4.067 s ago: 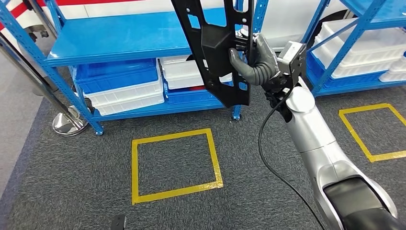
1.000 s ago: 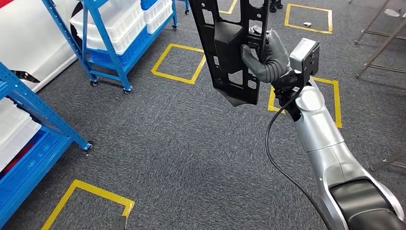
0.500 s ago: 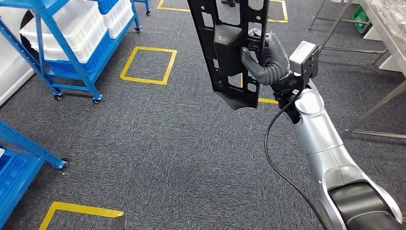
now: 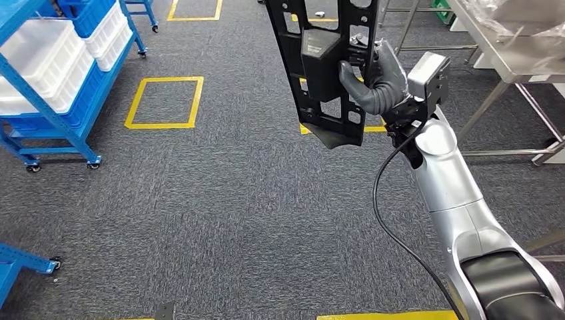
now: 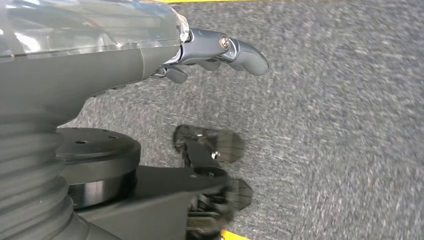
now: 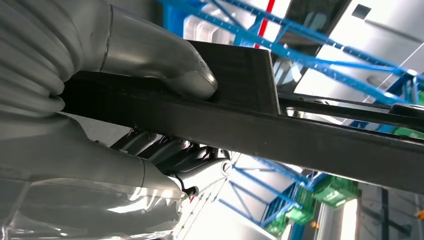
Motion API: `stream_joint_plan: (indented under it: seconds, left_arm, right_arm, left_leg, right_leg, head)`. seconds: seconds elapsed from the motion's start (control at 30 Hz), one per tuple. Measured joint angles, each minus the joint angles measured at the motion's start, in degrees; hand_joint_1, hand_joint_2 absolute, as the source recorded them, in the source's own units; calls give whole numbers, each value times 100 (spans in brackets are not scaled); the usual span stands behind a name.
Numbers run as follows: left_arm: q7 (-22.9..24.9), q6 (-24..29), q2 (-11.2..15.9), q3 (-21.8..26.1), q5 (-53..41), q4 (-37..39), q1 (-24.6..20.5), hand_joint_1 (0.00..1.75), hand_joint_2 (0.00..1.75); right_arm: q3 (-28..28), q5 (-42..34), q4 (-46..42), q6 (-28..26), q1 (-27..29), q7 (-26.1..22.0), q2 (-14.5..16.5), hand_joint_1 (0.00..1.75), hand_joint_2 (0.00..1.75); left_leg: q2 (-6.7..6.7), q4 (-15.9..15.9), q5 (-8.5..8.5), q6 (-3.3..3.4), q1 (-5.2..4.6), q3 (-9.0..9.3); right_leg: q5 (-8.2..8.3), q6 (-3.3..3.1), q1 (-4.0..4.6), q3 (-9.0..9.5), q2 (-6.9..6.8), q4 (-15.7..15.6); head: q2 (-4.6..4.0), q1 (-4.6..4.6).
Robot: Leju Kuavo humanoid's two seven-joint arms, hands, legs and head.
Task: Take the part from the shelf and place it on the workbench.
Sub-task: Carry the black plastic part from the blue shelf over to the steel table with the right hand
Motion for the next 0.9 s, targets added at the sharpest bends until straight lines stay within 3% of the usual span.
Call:
stream_joint_plan:
  seconds: [0.07,0.13,0.17,0.23,0.3,0.37,0.4,0.47,0.5,0.57,0.6,0.67,0.77,0.83,0.9]
  left_arm:
    - [-8,5,2,1,-4,0,3,0,175]
    - [-10,9,3,2,-9,0,2,0,175]
    - [-10,10,2,2,-11,0,-3,0,175]
    - [-14,10,-1,2,-14,0,-13,0,175]
    - [-17,10,-1,2,-15,0,-2,0,175]
    - [-16,10,2,2,-16,0,14,0,175]
    - [-15,9,3,2,-19,0,17,0,175]
    - [-8,7,4,2,-29,0,16,0,175]
    - [0,6,3,1,-37,1,16,0,175]
    - [18,5,3,-1,-56,1,17,0,175]
    - [28,5,3,-3,-72,1,18,0,175]
    - [41,1,4,-11,-102,1,16,0,175]
    - [47,-5,4,-19,-123,2,14,0,175]
    - [46,-5,3,-20,-125,2,15,0,175]
    - [47,-13,3,-21,-140,2,28,0,175]
  right_arm:
    - [1,-6,11,-1,-25,-3,4,175,175]
    - [-5,-9,27,-2,-36,-4,-3,175,175]
    - [-10,-11,33,-4,-35,-5,-8,175,175]
    - [-17,-14,45,-9,-56,-5,-16,175,175]
    - [-15,-17,57,-14,-71,-5,-13,175,175]
    - [-13,-18,80,-15,-62,-4,-11,175,175]
    - [-13,-17,92,-15,-57,-2,-11,175,175]
    - [-13,-16,105,-15,-58,1,-11,175,175]
    - [-14,-16,105,-15,-61,-1,-12,175,175]
    - [-14,-16,107,-16,-59,-7,-13,175,175]
    - [-16,-15,112,-17,-52,-9,-18,175,175]
    - [-21,-14,129,-22,-33,-10,-35,175,175]
    - [-26,-12,143,-32,-23,-20,-46,175,175]
    - [-26,-12,144,-33,-24,-24,-46,175,175]
    - [-27,-10,148,-50,-10,-30,-47,175,175]
  left_leg:
    - [-188,-452,140,37,12,199]
    - [-133,-509,137,97,-6,230]
    - [-68,-548,163,142,-9,243]
    - [67,-639,221,233,-7,271]
    - [198,-677,243,273,-21,278]
    - [334,-676,238,272,-36,272]
    - [402,-675,232,269,-39,272]
    - [531,-670,212,250,-45,284]
    - [589,-663,196,230,-59,293]
    - [688,-647,164,180,-93,305]
    - [742,-643,151,155,-108,309]
    - [825,-628,109,98,-109,320]
    - [639,-498,-21,29,-77,283]
    - [558,-438,-59,24,-72,261]
    - [425,-90,-239,19,-64,103]
  right_leg:
    - [14,66,-15,-39,131,18]
    - [55,155,-40,-73,251,-3]
    - [51,186,-45,-91,239,4]
    - [-115,235,-26,-218,-16,245]
    - [-473,263,-22,-533,-352,924]
    - [-671,287,-34,-802,-456,1510]
    - [-621,291,-38,-797,-476,1518]
    - [-298,279,-31,-458,-576,925]
    - [-165,261,0,-229,-707,511]
    - [-46,193,61,36,-881,-1]
    - [-63,159,87,52,-890,-62]
    - [-47,94,73,35,-752,-72]
    - [-24,33,31,58,-613,-104]
    - [-24,25,28,60,-596,-104]
    - [-23,-7,27,62,-551,-102]
  head:
    - [0,0]
    - [0,0]
    - [0,1]
    - [0,7]
    - [0,13]
    - [0,13]
    - [0,13]
    - [0,13]
    - [0,14]
    - [0,12]
    - [0,11]
    - [0,11]
    - [0,11]
    - [-1,11]
    - [-1,11]
